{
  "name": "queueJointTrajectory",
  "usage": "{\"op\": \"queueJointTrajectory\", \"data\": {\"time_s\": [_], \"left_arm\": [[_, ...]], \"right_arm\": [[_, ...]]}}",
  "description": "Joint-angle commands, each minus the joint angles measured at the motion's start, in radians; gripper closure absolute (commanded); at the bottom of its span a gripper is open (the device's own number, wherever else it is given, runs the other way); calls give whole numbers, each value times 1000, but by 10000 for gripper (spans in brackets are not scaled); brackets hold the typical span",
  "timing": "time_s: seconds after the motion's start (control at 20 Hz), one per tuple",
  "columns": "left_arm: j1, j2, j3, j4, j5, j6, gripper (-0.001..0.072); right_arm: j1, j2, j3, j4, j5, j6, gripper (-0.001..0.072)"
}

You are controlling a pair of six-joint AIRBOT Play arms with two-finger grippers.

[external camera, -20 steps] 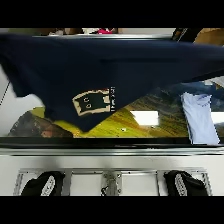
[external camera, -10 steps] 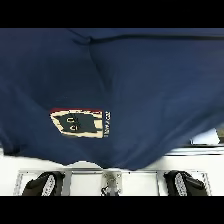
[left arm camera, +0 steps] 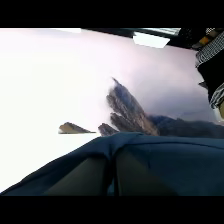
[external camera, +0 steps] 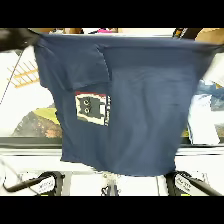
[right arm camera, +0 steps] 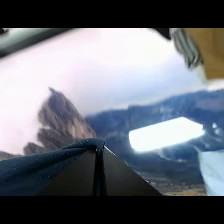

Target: Fold the clothes and pants, and hang the long-sleeved shirts on hangers.

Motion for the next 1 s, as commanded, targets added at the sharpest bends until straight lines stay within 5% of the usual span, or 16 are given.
{"op": "queueJointTrajectory", "data": {"time_s": [0.0,0.2,0.45,0.75,0.95], "left_arm": [[-45,-248,2,-14,235,17,693],[-55,-411,2,-77,410,44,692],[-27,-514,2,-90,436,50,692],[31,-521,1,-80,254,60,693],[35,-520,-66,-79,90,145,693]], "right_arm": [[70,-263,2,-28,-134,-7,698],[119,-420,2,-26,-341,-7,698],[130,-489,2,-26,-415,4,698],[132,-490,-18,-86,-288,-1,698],[157,-490,-101,-113,-186,-68,698]]}}
